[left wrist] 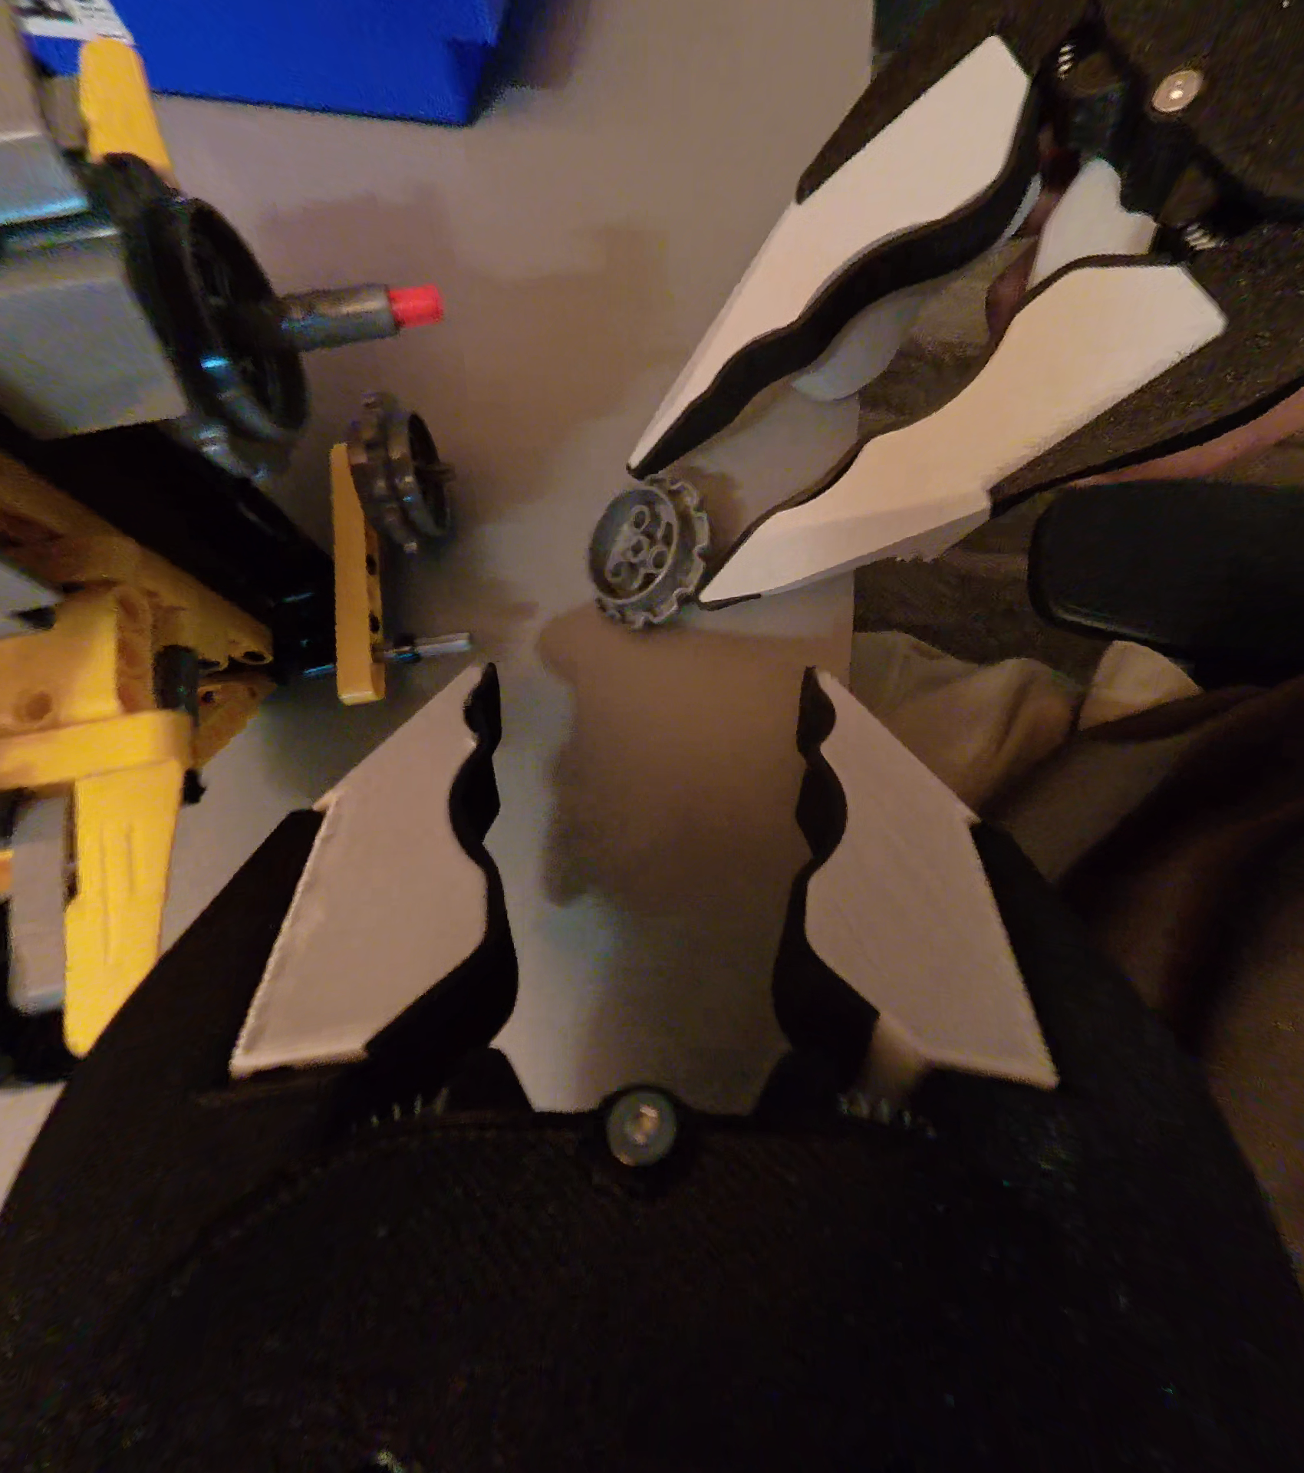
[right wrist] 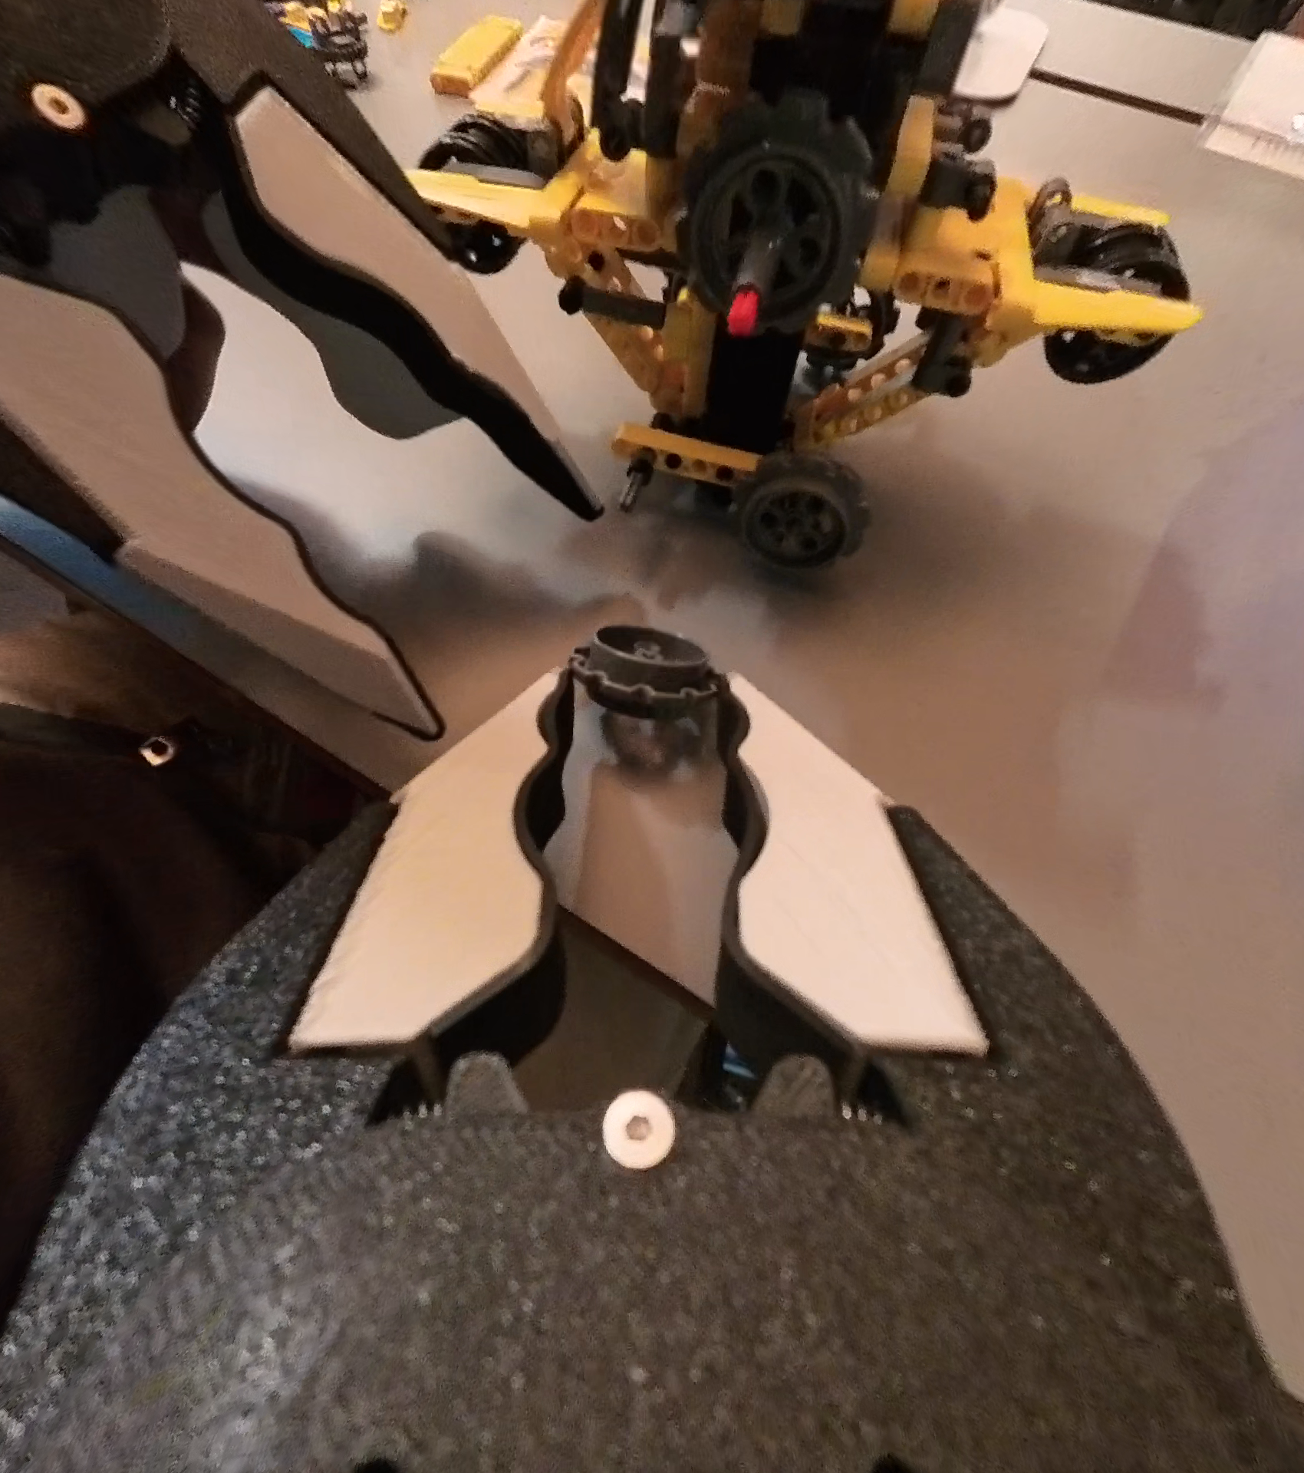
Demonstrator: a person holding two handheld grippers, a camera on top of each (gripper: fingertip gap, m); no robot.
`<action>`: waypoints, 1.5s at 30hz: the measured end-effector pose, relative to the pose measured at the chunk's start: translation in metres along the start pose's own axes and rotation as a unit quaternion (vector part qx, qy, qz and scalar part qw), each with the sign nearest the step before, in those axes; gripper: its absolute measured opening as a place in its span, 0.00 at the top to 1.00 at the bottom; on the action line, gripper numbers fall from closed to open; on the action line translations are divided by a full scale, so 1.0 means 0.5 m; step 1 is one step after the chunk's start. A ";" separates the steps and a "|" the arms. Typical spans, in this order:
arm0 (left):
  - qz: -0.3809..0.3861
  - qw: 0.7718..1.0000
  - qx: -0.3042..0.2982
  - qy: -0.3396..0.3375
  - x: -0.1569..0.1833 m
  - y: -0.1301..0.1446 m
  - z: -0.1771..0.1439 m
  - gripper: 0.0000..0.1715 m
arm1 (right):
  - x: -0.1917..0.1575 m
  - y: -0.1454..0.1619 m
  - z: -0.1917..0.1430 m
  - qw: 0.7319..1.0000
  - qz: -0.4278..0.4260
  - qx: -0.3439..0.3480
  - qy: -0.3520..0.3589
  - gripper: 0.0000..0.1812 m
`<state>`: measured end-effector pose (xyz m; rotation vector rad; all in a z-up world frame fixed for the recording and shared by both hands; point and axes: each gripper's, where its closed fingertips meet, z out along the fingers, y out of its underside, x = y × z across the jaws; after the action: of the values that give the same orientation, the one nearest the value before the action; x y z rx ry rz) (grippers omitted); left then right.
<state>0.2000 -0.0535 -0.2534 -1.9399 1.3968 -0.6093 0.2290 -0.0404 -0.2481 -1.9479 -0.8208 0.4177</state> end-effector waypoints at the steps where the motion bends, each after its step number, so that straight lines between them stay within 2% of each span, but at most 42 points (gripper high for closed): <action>1: -0.002 1.000 -0.001 -0.014 -0.008 0.003 -0.004 0.57 | -0.002 -0.005 0.000 1.000 -0.001 0.004 -0.003 0.81; 4: -0.007 0.999 0.004 -0.031 -0.018 0.006 -0.015 0.58 | -0.009 -0.019 0.001 1.000 0.000 0.019 -0.010 0.81; 8: -0.026 0.999 0.014 -0.017 -0.011 0.008 -0.019 0.60 | -0.013 -0.023 0.006 1.000 0.001 0.020 -0.015 0.81; 11: -0.024 0.999 0.015 -0.021 -0.008 0.010 -0.013 0.71 | -0.018 -0.027 0.011 1.000 0.000 0.018 -0.019 0.81; 15: 0.007 0.999 -0.006 -0.048 -0.007 0.023 0.012 0.74 | -0.037 -0.035 0.023 0.999 -0.002 0.018 -0.038 0.81; 17: 0.015 0.999 -0.004 -0.046 0.000 0.019 0.017 0.86 | -0.042 -0.039 0.029 0.999 -0.001 0.016 -0.042 0.81; 20: 0.005 0.999 -0.008 -0.039 -0.002 0.020 0.019 0.90 | -0.038 -0.041 0.032 0.999 -0.001 0.014 -0.039 0.80; 22: -0.019 1.000 -0.004 -0.022 -0.002 0.019 0.016 0.93 | -0.027 -0.045 0.028 0.999 -0.004 0.025 -0.024 0.76; 24: -0.053 0.999 0.004 0.006 0.004 0.015 0.013 0.94 | -0.024 -0.049 0.020 0.999 -0.018 0.038 -0.019 0.73; 30: -0.146 0.986 0.039 0.064 -0.004 0.004 -0.004 0.94 | -0.037 -0.033 0.006 0.998 -0.046 0.038 -0.036 0.75; 34: -0.173 0.976 0.070 0.113 0.010 -0.012 -0.019 0.94 | -0.051 -0.049 0.001 0.996 -0.022 0.056 -0.067 0.82; 38: -0.195 0.966 0.086 0.146 0.015 -0.018 -0.032 0.94 | -0.052 -0.063 -0.004 0.994 -0.051 0.067 -0.063 0.82; 41: -0.187 0.969 0.087 0.134 0.011 -0.016 -0.033 0.94 | -0.055 -0.079 -0.012 0.993 -0.022 0.082 -0.084 0.81; 45: -0.128 0.986 0.073 0.071 0.008 -0.011 -0.024 0.94 | -0.051 -0.088 -0.012 0.988 0.051 0.086 -0.114 0.81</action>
<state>0.1964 -0.0589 -0.2415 -2.0037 1.1554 -0.9602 0.1978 -0.0479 -0.2083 -1.8080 -0.8030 0.7592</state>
